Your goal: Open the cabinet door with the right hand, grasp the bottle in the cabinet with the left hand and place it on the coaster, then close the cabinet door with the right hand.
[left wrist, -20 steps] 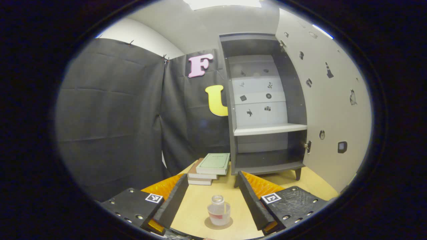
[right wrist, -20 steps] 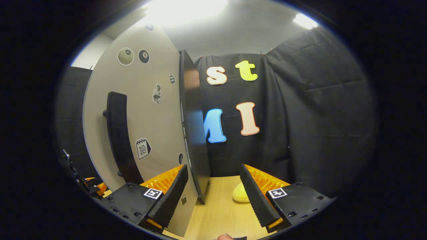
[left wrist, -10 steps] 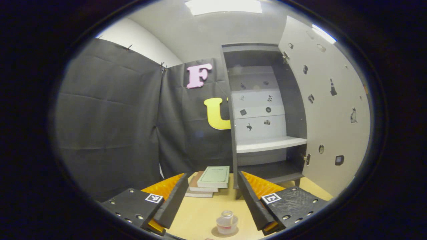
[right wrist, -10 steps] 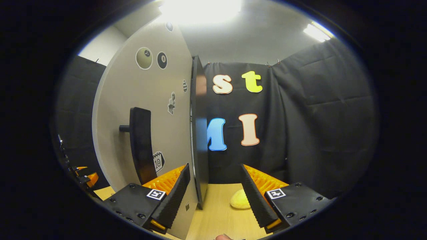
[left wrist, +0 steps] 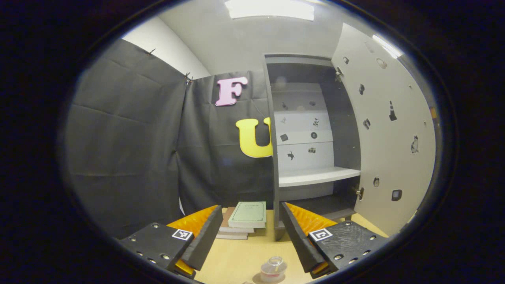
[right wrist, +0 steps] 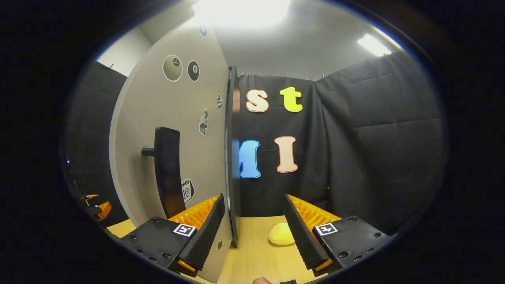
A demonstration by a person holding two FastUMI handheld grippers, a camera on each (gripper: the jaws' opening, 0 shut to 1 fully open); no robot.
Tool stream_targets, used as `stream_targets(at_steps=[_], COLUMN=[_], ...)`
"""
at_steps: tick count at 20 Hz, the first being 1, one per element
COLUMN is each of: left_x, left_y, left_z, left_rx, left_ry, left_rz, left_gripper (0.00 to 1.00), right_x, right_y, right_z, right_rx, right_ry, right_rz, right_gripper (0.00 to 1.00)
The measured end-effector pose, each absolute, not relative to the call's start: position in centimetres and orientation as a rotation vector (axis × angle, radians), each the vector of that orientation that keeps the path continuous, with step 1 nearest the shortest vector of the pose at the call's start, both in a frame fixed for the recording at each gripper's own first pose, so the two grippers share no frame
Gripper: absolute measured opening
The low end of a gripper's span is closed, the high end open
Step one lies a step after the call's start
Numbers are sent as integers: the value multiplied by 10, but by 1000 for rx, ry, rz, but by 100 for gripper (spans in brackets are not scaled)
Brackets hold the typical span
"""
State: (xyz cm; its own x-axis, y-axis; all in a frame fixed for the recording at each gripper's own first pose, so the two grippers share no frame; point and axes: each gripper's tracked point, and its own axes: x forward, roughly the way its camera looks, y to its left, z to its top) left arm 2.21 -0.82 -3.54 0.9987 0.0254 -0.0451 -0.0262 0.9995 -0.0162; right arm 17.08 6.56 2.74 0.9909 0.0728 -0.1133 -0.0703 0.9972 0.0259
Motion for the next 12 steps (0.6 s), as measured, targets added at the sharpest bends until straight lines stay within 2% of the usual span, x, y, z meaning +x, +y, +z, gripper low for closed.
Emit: stream_targets(at_steps=[2,4,5,7,8,9,11,12], left_x=[23,22,23,22,23,23,25,25], left_y=[-6,-3,0,5,8,11,17,19], left_z=[-35,-35,-37,-38,-38,-39,-40,-41], left_rx=[-15,-25,-29,-35,-36,-35,-33,-35], left_ry=[37,37,40,43,44,44,45,46], left_rz=[14,6,5,2,1,1,1,0], left_gripper=[89,89,89,91,89,89,89,91], right_x=[160,161,163,162,160,161,162,162], right_y=[80,92,97,105,109,113,121,125], right_z=[27,29,29,30,30,30,29,30], right_rx=[20,12,8,4,4,6,10,12], right_ry=[118,118,118,118,118,120,125,126], right_rz=[86,100,106,112,115,117,126,128], right_gripper=[89,89,94,94,89,94,94,89])
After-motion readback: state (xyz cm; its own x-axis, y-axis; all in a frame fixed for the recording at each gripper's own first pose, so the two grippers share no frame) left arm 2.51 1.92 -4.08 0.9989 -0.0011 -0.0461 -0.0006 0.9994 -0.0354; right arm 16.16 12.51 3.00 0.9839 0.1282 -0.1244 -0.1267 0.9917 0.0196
